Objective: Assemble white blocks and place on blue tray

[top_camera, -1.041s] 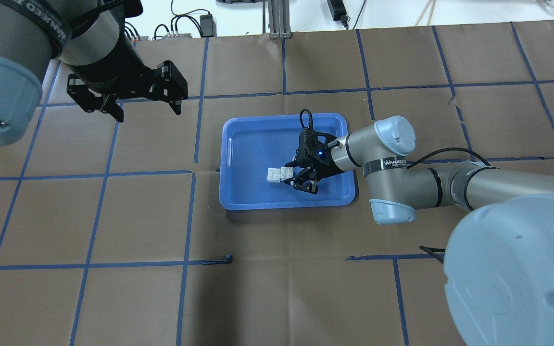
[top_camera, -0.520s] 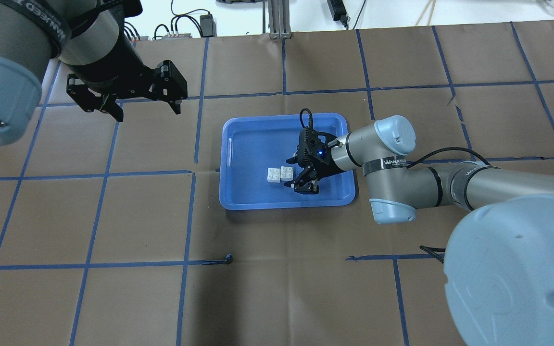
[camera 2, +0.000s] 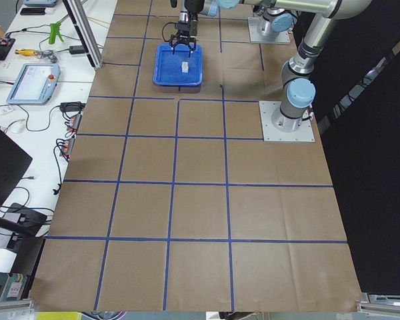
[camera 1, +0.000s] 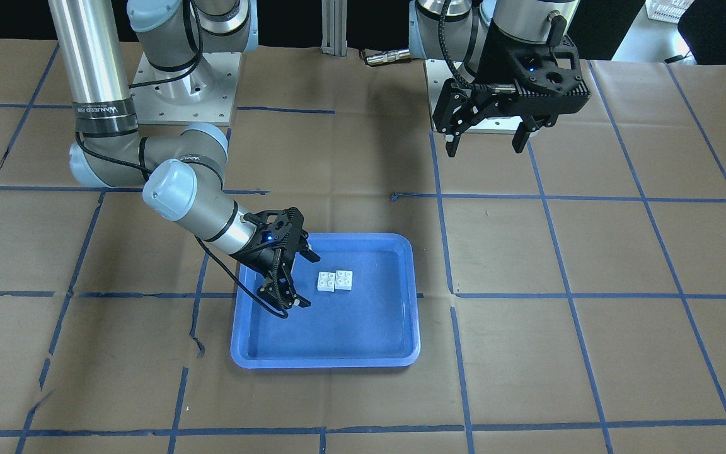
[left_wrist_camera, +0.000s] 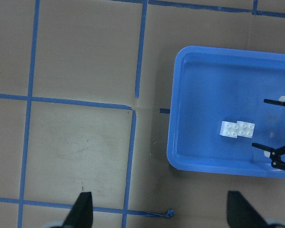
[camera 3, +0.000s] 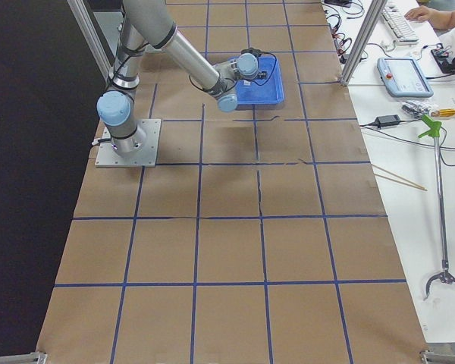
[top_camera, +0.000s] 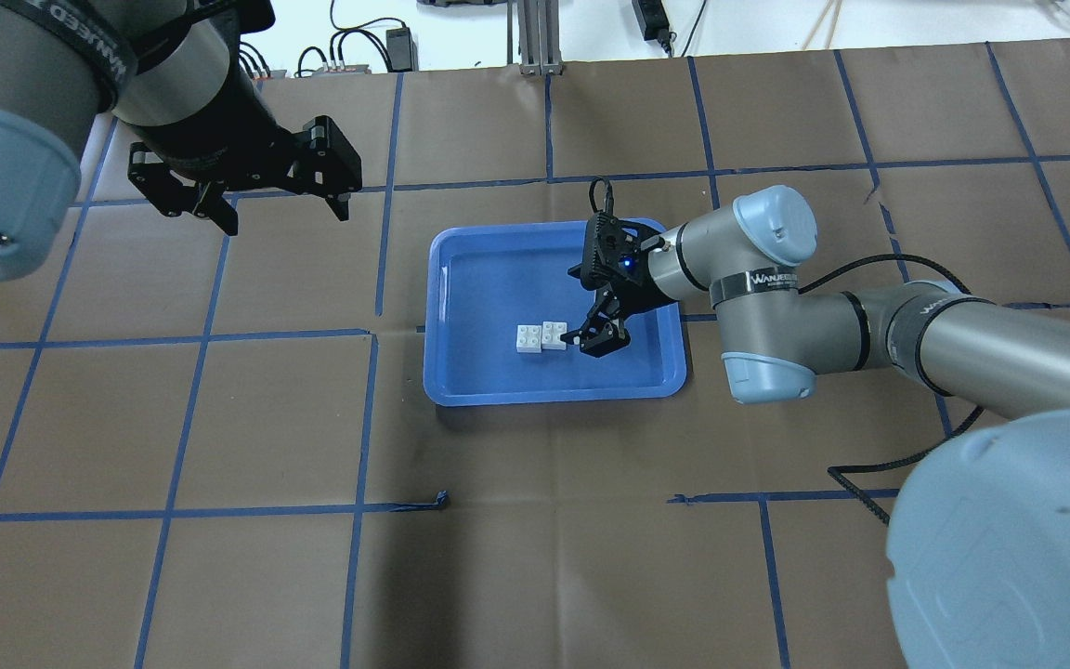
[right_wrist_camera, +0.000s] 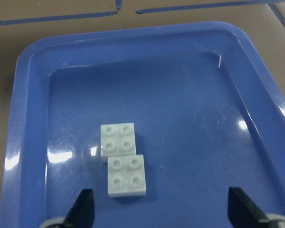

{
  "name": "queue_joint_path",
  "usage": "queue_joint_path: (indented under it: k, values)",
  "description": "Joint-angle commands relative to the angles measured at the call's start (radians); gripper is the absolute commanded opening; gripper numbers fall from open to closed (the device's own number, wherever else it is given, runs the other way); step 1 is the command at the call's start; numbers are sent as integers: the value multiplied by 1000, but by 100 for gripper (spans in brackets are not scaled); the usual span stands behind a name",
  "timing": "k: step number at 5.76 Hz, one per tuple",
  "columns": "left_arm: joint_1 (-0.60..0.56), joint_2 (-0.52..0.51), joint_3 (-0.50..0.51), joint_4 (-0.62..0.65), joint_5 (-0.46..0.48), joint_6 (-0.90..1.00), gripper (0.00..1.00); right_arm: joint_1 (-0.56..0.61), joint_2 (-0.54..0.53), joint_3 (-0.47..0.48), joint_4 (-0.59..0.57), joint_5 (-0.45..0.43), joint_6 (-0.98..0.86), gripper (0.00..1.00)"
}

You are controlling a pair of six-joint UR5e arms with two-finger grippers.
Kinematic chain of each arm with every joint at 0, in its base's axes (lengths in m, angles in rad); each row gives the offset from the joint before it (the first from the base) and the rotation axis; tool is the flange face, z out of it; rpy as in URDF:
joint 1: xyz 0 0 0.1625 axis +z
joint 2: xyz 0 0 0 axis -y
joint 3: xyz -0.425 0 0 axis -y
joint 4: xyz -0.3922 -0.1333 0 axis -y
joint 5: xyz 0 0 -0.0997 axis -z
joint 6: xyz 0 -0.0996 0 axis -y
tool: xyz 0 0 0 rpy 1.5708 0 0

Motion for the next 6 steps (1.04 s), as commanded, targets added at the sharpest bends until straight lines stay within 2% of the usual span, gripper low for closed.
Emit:
queue_joint_path:
  k: [1, 2, 3, 4, 5, 6]
  values:
    - [0, 0, 0, 0, 0, 0, 99, -36, -204, -67, 401, -233, 134, 100]
    - [-2, 0, 0, 0, 0, 0, 99, -72, -247, -134, 519, -390, 333, 100]
    - [-2, 0, 0, 0, 0, 0, 99, -110, -262, -216, 651, -450, 518, 100]
    - [0, 0, 0, 0, 0, 0, 99, -148, -286, -330, 834, -468, 728, 100]
    - [0, 0, 0, 0, 0, 0, 99, -168, -292, -456, 1026, -565, 875, 100]
    - [0, 0, 0, 0, 0, 0, 99, -166, -302, -560, 1136, -578, 1045, 100]
